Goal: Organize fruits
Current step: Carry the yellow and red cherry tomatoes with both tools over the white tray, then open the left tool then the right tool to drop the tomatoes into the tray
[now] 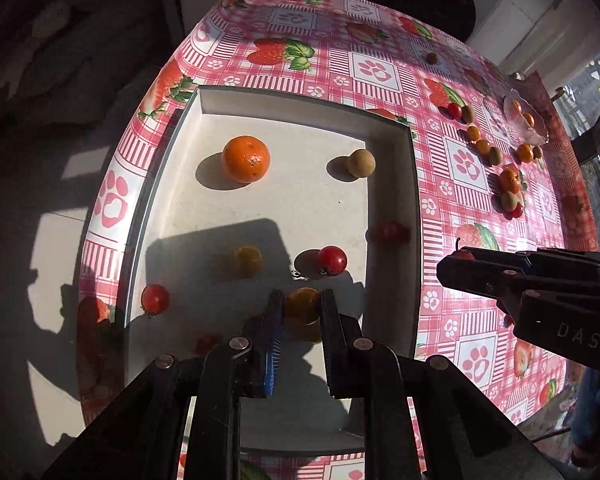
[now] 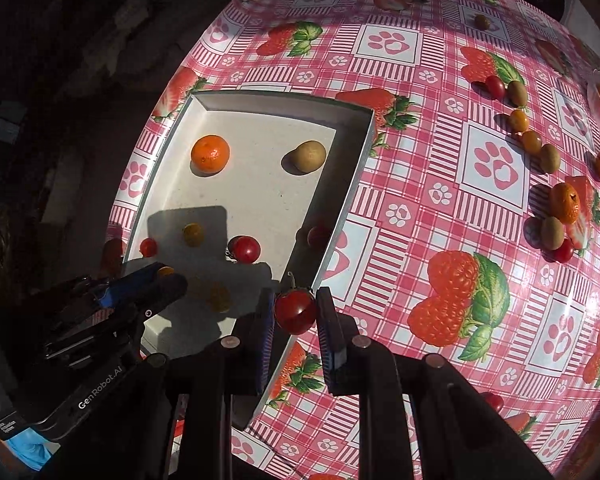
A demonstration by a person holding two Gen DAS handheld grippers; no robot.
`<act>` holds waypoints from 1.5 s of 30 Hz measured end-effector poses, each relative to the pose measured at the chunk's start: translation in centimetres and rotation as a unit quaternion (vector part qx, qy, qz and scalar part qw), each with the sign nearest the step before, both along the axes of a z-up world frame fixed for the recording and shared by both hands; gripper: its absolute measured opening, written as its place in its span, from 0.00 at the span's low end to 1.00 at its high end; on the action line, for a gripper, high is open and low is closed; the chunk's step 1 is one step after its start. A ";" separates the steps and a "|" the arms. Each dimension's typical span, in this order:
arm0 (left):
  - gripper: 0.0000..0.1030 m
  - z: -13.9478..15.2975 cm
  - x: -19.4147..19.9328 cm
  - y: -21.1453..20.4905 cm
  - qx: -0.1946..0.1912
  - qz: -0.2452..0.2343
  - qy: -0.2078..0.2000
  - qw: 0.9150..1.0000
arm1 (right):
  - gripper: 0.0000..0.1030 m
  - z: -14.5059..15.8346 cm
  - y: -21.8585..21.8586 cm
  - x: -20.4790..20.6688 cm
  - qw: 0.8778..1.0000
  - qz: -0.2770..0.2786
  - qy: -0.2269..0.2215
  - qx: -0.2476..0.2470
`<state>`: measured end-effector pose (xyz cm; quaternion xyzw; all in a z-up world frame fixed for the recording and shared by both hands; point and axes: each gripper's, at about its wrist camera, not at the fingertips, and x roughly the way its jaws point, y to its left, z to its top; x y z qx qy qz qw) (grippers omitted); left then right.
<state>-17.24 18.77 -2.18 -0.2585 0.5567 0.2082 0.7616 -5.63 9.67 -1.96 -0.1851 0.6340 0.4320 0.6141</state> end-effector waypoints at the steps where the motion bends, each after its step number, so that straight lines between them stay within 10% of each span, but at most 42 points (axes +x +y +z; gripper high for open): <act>1: 0.19 0.0 0.1 0.6 0.003 0.003 -0.001 1.000 | 0.22 -0.1 0.6 -0.1 1.000 0.002 0.001 0.000; 15: 0.19 -2.7 2.9 6.3 0.021 0.026 0.014 0.999 | 0.22 -1.6 6.3 0.7 1.000 0.014 -0.007 -0.010; 45: 0.19 -5.7 6.0 3.4 0.035 -0.029 0.065 0.997 | 0.28 -6.5 8.8 1.2 0.998 0.014 -0.003 -0.062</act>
